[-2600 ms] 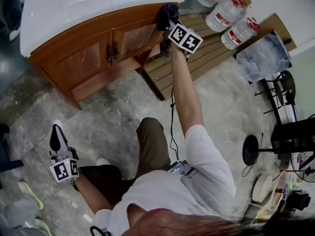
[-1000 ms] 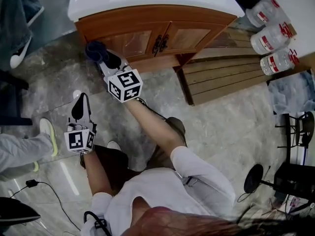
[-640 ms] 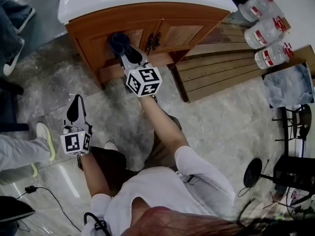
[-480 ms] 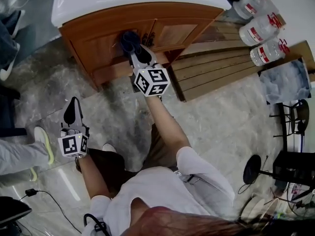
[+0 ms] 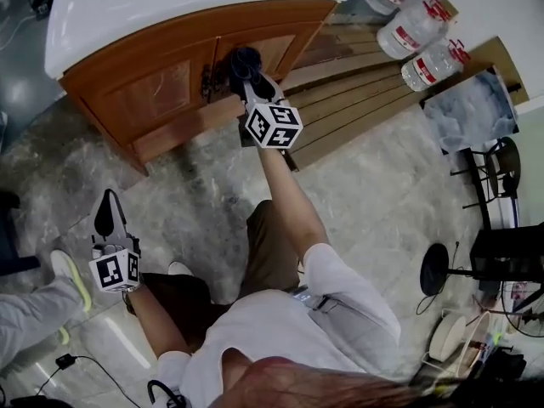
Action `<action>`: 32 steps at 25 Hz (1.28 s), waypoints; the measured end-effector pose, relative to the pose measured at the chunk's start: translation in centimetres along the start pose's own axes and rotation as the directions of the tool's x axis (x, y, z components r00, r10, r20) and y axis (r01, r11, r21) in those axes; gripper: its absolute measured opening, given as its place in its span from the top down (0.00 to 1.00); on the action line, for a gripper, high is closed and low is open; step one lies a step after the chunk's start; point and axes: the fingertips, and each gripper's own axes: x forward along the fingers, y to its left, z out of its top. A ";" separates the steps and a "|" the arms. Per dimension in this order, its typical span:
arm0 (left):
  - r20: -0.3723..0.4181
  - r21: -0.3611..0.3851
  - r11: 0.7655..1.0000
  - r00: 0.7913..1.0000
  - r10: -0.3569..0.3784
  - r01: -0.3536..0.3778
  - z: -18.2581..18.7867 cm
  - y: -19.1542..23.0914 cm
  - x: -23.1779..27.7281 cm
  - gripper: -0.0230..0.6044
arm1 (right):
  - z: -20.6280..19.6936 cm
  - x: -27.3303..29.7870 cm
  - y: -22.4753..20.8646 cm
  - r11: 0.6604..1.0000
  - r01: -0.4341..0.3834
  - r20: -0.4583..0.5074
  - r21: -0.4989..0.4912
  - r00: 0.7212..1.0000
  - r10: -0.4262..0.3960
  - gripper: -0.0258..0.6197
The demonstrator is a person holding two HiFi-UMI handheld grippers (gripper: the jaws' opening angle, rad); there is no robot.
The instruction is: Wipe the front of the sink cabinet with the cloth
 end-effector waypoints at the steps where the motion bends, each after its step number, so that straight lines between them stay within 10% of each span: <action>1: 0.001 0.001 1.000 1.000 -0.001 0.001 0.1 -0.1 0.0 0.96 | 0.1 0.2 -1.1 1.000 0.015 -0.005 -0.001 1.000 -0.015 0.81; 21: 0.015 -0.011 1.000 1.000 0.022 -0.021 0.5 0.7 -1.3 0.96 | 3.4 -1.4 -20.0 0.919 0.389 0.000 0.061 0.921 -0.390 0.81; 32: 0.018 -0.018 1.000 1.000 0.023 -0.023 0.7 -0.6 -1.7 0.96 | 3.7 -4.4 -13.5 0.966 0.259 0.060 -0.030 0.965 -0.256 0.81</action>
